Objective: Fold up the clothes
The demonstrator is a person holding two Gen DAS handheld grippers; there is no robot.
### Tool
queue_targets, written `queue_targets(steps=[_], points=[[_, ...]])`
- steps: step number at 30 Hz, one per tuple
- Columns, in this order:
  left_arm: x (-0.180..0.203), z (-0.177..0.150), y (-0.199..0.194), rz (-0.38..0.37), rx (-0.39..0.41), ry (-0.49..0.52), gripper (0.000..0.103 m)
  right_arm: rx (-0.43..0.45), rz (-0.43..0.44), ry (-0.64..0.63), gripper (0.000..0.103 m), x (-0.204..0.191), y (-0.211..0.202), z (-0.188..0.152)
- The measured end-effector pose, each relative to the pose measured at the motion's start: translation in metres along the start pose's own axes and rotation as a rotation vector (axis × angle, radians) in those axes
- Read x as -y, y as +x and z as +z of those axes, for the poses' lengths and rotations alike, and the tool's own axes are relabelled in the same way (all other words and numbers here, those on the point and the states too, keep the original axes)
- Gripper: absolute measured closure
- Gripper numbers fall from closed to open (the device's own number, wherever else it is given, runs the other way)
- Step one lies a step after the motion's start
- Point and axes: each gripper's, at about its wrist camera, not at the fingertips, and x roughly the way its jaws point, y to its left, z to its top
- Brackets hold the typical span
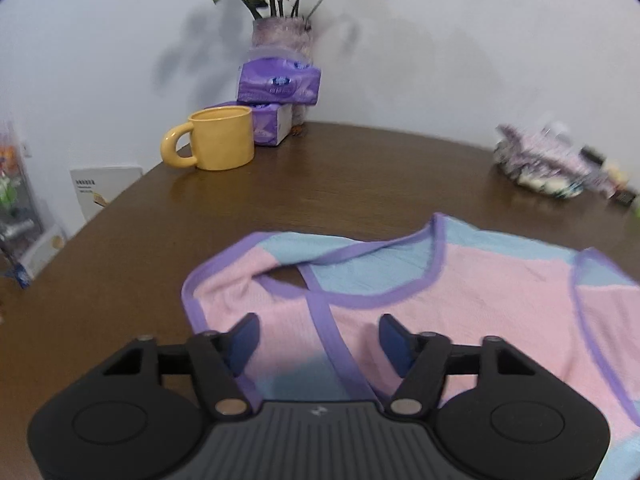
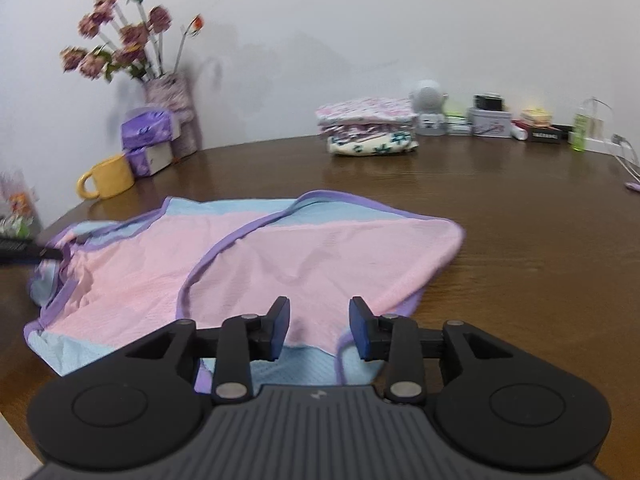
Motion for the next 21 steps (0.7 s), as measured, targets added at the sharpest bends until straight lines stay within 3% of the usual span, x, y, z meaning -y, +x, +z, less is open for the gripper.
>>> queue_targets(steps=[1,3,16,21], points=[[0.001,0.004,0.007,0.011,-0.019,0.016,0.074,-0.008,0.006,-0.012,0.07,-0.002,0.004,0.001],[-0.002,0.008,0.015,0.013,-0.047,0.045,0.098,-0.029,0.025,-0.021,0.069,-0.002,0.011,0.002],[-0.071,-0.028,-0.033,-0.034,-0.021,-0.01,0.099,-0.081,0.042,-0.029,0.059,-0.004,0.03,0.006],[-0.074,-0.032,-0.047,-0.045,-0.019,0.063,0.092,-0.097,0.041,-0.002,0.057,-0.006,0.031,0.012]])
